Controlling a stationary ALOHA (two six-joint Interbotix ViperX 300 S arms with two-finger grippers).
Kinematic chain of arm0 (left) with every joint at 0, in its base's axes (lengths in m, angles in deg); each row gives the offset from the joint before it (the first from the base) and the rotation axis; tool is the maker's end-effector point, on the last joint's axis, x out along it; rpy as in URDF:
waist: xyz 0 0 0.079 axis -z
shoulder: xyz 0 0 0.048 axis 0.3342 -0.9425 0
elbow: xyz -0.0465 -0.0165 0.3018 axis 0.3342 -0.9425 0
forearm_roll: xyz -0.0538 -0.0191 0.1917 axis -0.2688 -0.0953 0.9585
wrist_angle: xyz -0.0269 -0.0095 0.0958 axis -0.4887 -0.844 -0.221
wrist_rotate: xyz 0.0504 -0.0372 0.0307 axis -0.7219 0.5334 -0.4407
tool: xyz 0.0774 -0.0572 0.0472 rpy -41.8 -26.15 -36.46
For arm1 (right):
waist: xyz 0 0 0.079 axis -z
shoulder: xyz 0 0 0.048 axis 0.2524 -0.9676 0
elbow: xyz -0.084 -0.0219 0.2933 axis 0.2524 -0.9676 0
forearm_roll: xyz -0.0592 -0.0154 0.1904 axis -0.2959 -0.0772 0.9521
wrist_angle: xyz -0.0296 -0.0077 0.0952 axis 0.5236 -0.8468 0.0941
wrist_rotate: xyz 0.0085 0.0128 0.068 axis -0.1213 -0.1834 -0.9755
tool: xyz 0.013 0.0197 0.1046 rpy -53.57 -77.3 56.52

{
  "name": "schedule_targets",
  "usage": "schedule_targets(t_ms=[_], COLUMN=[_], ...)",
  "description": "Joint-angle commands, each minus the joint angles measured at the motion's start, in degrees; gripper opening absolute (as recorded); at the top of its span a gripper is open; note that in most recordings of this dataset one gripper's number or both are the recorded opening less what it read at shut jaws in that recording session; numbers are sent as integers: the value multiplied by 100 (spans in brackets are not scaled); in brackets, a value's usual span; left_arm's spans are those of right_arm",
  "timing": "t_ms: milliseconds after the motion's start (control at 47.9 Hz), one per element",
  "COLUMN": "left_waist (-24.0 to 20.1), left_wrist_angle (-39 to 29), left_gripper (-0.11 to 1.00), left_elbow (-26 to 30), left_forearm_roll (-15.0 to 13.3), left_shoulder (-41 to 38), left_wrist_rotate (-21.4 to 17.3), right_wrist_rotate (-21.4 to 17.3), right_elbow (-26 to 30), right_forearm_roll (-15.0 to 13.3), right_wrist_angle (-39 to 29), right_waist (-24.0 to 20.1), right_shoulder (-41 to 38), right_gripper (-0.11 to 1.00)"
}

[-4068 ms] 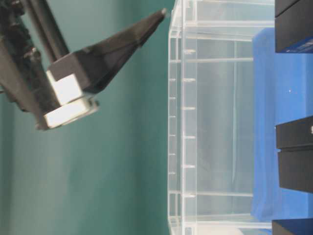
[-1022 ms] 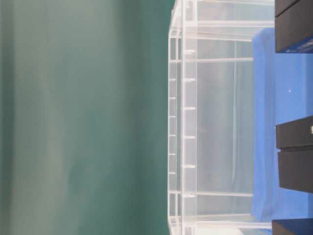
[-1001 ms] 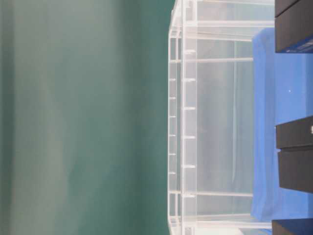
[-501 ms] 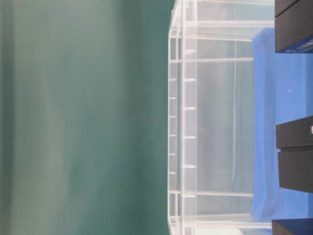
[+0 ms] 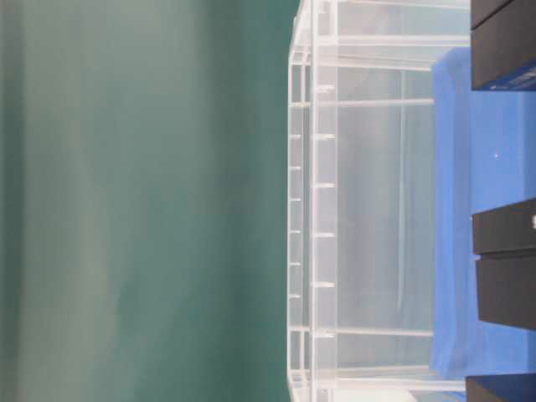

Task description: Take the box out of the case with the left arm.

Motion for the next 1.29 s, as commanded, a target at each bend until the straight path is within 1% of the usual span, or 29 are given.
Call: schedule_targets(t_ms=[0,271,1273], left_waist=[-26,-26,-79], left_wrist_angle=[18,26,53], left_gripper=[76,76,76], left_elbow=[62,62,44], left_forearm_roll=[9,18,18], left_shoulder=[18,9,0], left_wrist_rotate=[-9,-9,9], right_wrist_rotate=[0,0,0], right_elbow=[62,70,70], right_forearm_roll=[-35,-264,-272], right_wrist_angle=[-9,0,0], right_waist=[0,0,0], right_shoulder=[0,-9,-9], right_gripper=[0,0,0])
